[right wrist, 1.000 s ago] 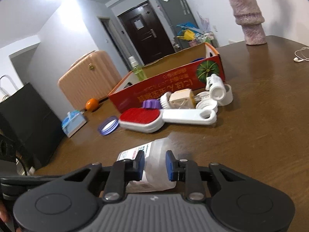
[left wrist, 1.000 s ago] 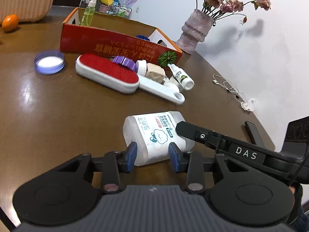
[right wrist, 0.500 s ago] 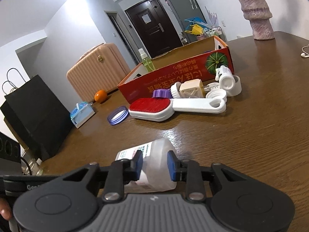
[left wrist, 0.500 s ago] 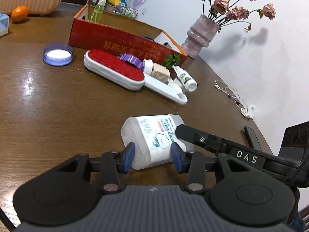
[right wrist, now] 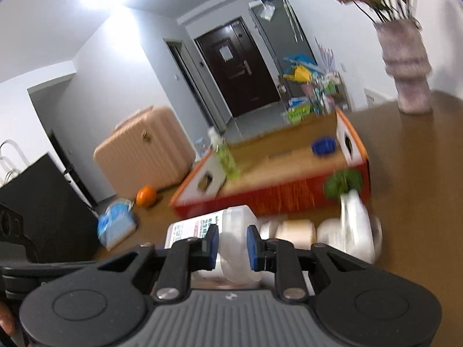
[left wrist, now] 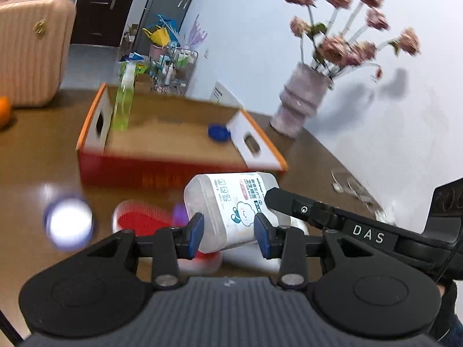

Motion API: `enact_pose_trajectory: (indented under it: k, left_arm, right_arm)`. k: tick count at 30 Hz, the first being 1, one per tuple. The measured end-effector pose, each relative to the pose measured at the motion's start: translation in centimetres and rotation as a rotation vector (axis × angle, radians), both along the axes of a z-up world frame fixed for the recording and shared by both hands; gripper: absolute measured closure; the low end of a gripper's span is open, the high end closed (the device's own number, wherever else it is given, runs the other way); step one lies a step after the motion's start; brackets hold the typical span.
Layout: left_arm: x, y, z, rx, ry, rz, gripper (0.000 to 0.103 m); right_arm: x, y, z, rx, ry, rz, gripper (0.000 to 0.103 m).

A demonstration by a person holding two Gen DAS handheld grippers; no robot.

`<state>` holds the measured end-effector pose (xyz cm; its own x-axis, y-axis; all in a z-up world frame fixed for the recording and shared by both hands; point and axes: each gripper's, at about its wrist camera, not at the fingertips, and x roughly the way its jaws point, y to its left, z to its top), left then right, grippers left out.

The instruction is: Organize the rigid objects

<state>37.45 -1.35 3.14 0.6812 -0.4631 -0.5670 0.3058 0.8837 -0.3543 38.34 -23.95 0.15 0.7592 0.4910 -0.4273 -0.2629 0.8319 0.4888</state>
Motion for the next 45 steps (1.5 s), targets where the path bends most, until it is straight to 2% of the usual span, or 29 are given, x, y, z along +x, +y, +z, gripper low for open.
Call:
enact_pose_trajectory:
  k: [5,7,12,13,18,21,23,26,28,32,34,36,40,41,42,43,45]
  left_arm:
    - [9.5,-0.2,2.0,-0.014,0.013,0.016,0.065]
    - [13.8,-0.3,2.2,-0.004,0.034,0.025,0.065]
    - [23.0,-0.7,0.4,0.021,0.129,0.069,0.066]
    - [24.6,-1.0,-0.1,0.050,0.140,0.080,0.066]
    - [30.7,-1.9,-2.2,0.105,0.189,0.100,0.067]
    - [32.7,-2.2,-3.5,0.127,0.199,0.110,0.067]
    - [33.0,-2.2,-3.8,0.140,0.181,0.116,0.066]
    - [32.9,-2.1,-3.8,0.145,0.176,0.108,0.059]
    - [32.4,-2.0,-3.5,0.160,0.160,0.101,0.058]
    - [30.5,-1.3,-1.6,0.196,0.111,0.099,0.056]
    - [28.8,-0.8,0.0,0.210,0.083,0.091,0.052]
    - [26.9,-0.3,1.7,0.235,0.046,0.083,0.041]
    - [20.9,1.9,4.8,0.304,-0.044,0.126,0.026]
    - [19.3,2.5,5.3,0.322,-0.065,0.143,0.014]
    - [18.2,3.1,5.8,0.334,-0.079,0.161,0.004]
    - [16.7,3.6,6.2,0.345,-0.095,0.188,0.002]
    - [13.8,4.6,7.0,0.353,-0.142,0.248,0.000]
  right_arm:
    - [10.2,-0.2,1.1,0.023,0.039,-0.027,0.083]
    - [14.2,0.1,0.9,0.004,0.069,-0.024,0.083]
    - [24.0,1.0,-0.9,-0.038,0.189,-0.026,0.084]
    - [26.0,1.2,-1.6,-0.046,0.223,-0.033,0.085]
    - [32.6,1.3,-4.3,-0.038,0.357,-0.058,0.088]
    - [33.9,1.2,-5.6,-0.022,0.369,-0.064,0.090]
    - [34.3,1.2,-5.7,-0.012,0.366,-0.066,0.089]
    - [34.5,1.5,-5.6,-0.044,0.357,-0.056,0.086]
    - [34.0,1.4,-5.2,-0.078,0.348,-0.079,0.086]
    - [32.3,0.7,-2.7,-0.127,0.305,-0.083,0.086]
    - [30.7,0.0,-1.0,-0.142,0.285,-0.091,0.086]
    - [28.8,-0.8,0.7,-0.167,0.258,-0.089,0.084]
    - [23.4,-3.0,4.3,-0.274,0.186,-0.094,0.081]
    - [22.1,-3.5,4.9,-0.300,0.172,-0.103,0.077]
    - [20.8,-3.8,5.4,-0.321,0.160,-0.109,0.068]
    - [19.1,-4.1,5.8,-0.349,0.144,-0.110,0.061]
    - [16.5,-3.9,6.3,-0.418,0.093,-0.089,0.032]
